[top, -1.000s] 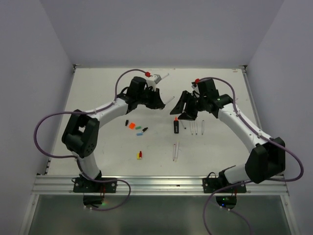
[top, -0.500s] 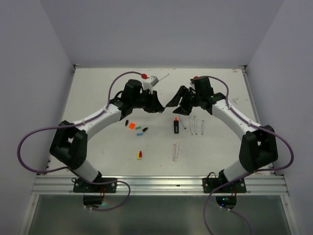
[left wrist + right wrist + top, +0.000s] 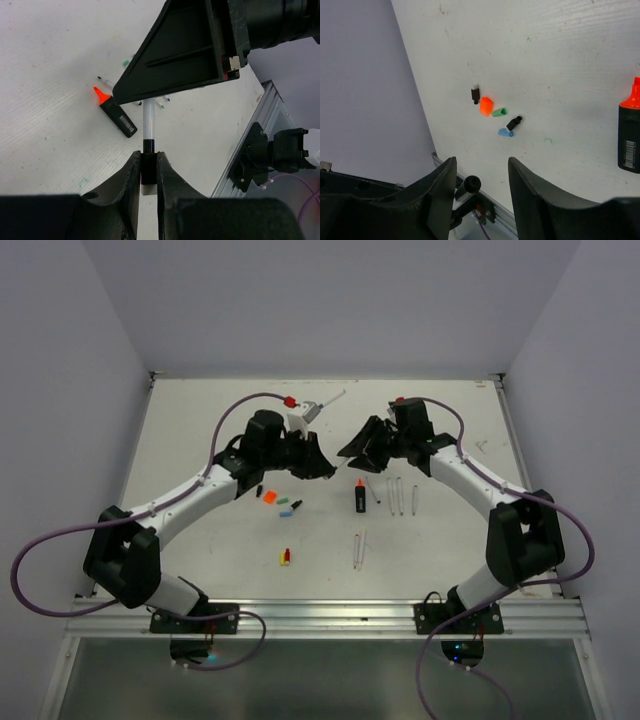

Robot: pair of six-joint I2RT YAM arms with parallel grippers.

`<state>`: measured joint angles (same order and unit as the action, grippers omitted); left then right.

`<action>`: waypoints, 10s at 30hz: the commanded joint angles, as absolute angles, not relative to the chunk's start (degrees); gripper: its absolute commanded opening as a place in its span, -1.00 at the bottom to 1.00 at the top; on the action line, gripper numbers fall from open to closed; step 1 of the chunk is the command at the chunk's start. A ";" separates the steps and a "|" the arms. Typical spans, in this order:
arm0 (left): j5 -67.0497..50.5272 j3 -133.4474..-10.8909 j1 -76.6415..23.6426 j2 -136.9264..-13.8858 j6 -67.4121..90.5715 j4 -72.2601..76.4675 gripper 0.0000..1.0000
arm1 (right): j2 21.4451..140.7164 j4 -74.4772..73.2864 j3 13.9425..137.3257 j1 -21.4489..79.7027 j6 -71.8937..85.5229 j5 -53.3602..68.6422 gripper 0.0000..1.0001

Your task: Open the pen caps

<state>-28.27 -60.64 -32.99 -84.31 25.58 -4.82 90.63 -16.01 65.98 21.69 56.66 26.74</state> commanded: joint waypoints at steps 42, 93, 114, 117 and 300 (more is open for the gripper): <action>-27.95 -53.70 -39.29 -75.41 29.53 -2.64 0.01 | 79.81 -12.04 58.01 24.87 61.44 27.77 -1.00; -62.41 -38.15 -42.19 -62.67 38.41 23.30 -1.00 | 81.82 25.27 55.74 21.97 66.43 49.31 -1.00; -32.80 -34.28 -42.45 -52.39 40.43 4.57 -1.00 | 73.73 -18.70 65.83 21.27 47.02 14.15 -1.00; -26.24 -37.24 -42.71 -51.60 37.63 -3.04 -1.00 | 75.05 -21.87 66.62 21.18 46.93 14.94 -1.00; -22.58 -117.08 -19.78 -142.40 -4.49 -3.62 -1.00 | 69.87 -45.44 57.74 23.73 33.57 18.98 -0.09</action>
<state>-20.05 -121.40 -20.01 -148.40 -7.33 -6.31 71.59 -45.82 56.27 23.99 33.32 19.99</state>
